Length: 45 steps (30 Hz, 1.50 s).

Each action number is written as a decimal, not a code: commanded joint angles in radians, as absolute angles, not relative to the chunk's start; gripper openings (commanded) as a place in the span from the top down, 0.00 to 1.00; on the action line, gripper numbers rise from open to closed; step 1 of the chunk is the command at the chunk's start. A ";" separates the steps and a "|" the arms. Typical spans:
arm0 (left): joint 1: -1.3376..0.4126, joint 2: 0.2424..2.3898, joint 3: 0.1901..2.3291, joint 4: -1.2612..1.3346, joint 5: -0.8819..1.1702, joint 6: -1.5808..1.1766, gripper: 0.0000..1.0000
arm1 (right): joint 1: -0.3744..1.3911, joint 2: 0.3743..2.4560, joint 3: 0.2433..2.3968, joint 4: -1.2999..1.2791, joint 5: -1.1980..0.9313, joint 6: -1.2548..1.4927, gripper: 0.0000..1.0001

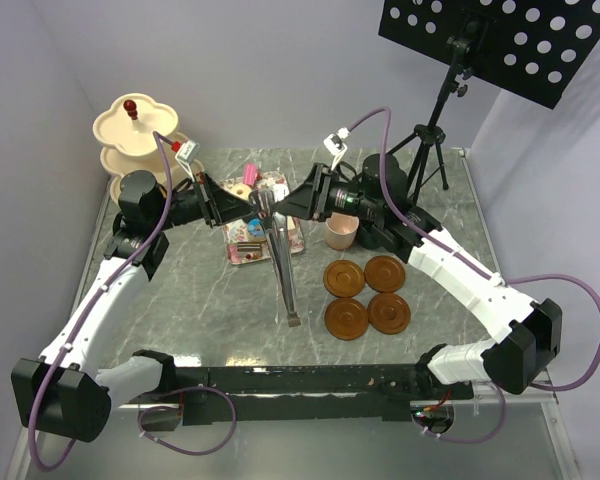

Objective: Serve the afternoon tea
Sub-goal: Pick up the clamp from the tray, then place the clamp on the tray.

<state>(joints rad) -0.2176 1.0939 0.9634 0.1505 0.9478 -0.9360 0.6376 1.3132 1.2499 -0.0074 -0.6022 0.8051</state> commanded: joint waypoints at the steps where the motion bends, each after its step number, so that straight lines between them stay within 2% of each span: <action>1: -0.222 1.068 0.965 0.144 0.973 -0.904 0.99 | 0.612 1.259 1.262 0.086 -0.595 0.807 0.66; 6: -0.222 1.074 0.971 0.143 0.966 -0.904 0.99 | 0.611 1.278 1.278 0.084 -0.621 0.808 0.99; 7: -0.222 1.075 0.971 0.143 0.965 -0.904 0.99 | 0.611 1.279 1.279 0.084 -0.624 0.808 1.00; 14: -0.210 1.069 0.942 0.123 0.905 -0.916 0.99 | 0.575 1.209 1.255 0.086 -0.592 0.802 1.00; 18: -0.209 1.091 0.948 0.114 0.879 -0.933 0.99 | 0.554 1.190 1.249 0.115 -0.653 0.822 1.00; 30: -0.215 1.143 0.999 0.175 0.894 -0.959 0.99 | 0.598 1.301 1.288 0.117 -0.772 0.842 1.00; 37: -0.216 1.244 1.117 -0.096 0.793 -0.821 0.99 | 0.695 1.356 1.339 0.156 -0.804 0.856 1.00; 45: -0.216 1.296 1.115 -0.072 0.770 -0.845 0.99 | 0.710 1.336 1.382 0.129 -0.856 0.842 1.00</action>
